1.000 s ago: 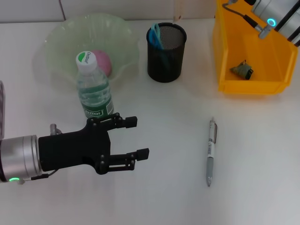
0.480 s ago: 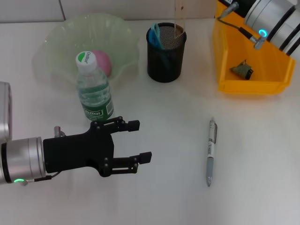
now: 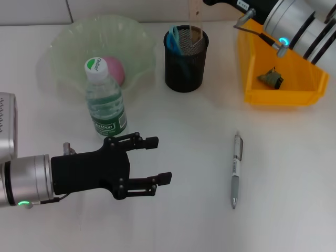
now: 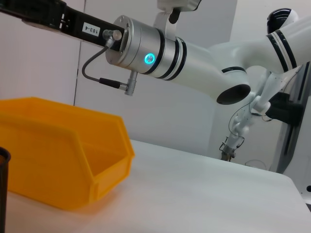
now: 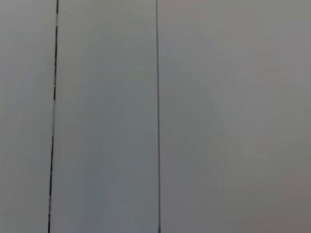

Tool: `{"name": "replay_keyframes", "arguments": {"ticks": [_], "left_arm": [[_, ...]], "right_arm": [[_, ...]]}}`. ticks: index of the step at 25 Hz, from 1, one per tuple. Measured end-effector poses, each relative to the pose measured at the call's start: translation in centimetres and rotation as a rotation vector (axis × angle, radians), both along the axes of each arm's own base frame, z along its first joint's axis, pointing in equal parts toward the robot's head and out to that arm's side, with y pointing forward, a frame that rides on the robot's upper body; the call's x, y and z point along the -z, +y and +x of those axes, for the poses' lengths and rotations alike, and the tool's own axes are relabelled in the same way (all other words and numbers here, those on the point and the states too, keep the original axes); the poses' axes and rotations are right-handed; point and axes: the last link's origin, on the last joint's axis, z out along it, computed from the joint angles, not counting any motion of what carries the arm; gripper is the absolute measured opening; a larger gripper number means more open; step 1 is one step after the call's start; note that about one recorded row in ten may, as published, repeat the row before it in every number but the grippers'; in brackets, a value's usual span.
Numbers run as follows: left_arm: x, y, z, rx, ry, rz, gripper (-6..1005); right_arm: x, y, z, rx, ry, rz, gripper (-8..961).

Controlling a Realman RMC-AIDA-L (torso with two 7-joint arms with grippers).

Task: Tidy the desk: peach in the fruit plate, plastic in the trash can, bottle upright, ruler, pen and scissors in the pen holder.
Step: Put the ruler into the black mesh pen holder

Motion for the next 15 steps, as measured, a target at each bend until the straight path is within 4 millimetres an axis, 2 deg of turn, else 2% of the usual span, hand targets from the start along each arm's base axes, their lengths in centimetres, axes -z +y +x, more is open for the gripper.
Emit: {"name": "replay_keyframes", "arguments": {"ticks": [15], "left_arm": [[0.10, -0.09, -0.19, 0.003, 0.009, 0.007, 812]], "right_arm": [[1.04, 0.23, 0.02, 0.024, -0.037, -0.021, 429]]}}
